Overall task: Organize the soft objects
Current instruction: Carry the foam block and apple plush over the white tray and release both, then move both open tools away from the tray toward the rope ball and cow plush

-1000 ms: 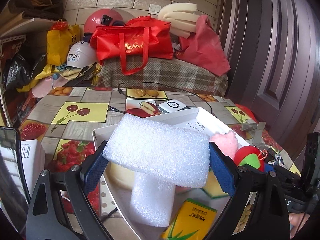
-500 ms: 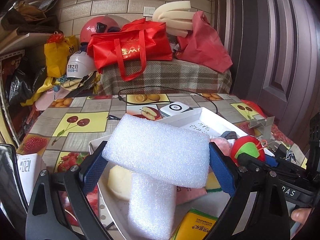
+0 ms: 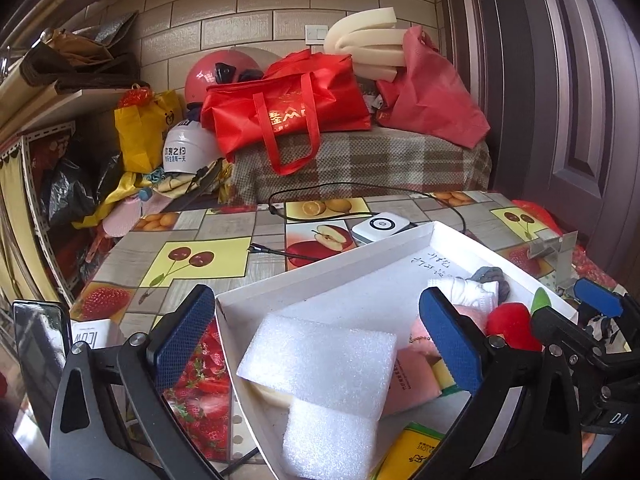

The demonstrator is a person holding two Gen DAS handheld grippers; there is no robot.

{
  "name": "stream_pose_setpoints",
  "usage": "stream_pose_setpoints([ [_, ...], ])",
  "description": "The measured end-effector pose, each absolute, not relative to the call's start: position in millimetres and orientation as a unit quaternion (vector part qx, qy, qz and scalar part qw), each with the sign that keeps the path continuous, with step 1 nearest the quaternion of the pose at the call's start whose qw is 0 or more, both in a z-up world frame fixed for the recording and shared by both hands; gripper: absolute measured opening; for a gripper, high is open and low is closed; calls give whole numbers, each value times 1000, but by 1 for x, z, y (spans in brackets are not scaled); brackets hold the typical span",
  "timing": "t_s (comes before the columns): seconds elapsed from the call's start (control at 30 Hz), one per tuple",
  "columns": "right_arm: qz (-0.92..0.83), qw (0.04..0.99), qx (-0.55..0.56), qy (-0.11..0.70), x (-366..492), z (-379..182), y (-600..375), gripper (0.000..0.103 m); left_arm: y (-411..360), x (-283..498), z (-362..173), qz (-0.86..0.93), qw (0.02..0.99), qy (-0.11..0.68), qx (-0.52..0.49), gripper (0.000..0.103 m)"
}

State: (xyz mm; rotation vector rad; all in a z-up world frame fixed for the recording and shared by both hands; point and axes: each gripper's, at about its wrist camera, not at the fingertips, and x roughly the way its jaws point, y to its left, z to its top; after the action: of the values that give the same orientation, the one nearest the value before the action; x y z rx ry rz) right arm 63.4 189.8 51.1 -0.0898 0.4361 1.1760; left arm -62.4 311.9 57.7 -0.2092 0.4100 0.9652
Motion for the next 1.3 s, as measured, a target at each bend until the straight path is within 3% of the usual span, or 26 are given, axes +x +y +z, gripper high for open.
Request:
stream_pose_setpoints([
  [1.03,490,861,-30,131,49,70,170,103,286,-57,78,443,872,187,-87,103],
  [1.3,486,862,-9,145,53,82,146,103,256,-63,97,427,883,174,-85,103],
])
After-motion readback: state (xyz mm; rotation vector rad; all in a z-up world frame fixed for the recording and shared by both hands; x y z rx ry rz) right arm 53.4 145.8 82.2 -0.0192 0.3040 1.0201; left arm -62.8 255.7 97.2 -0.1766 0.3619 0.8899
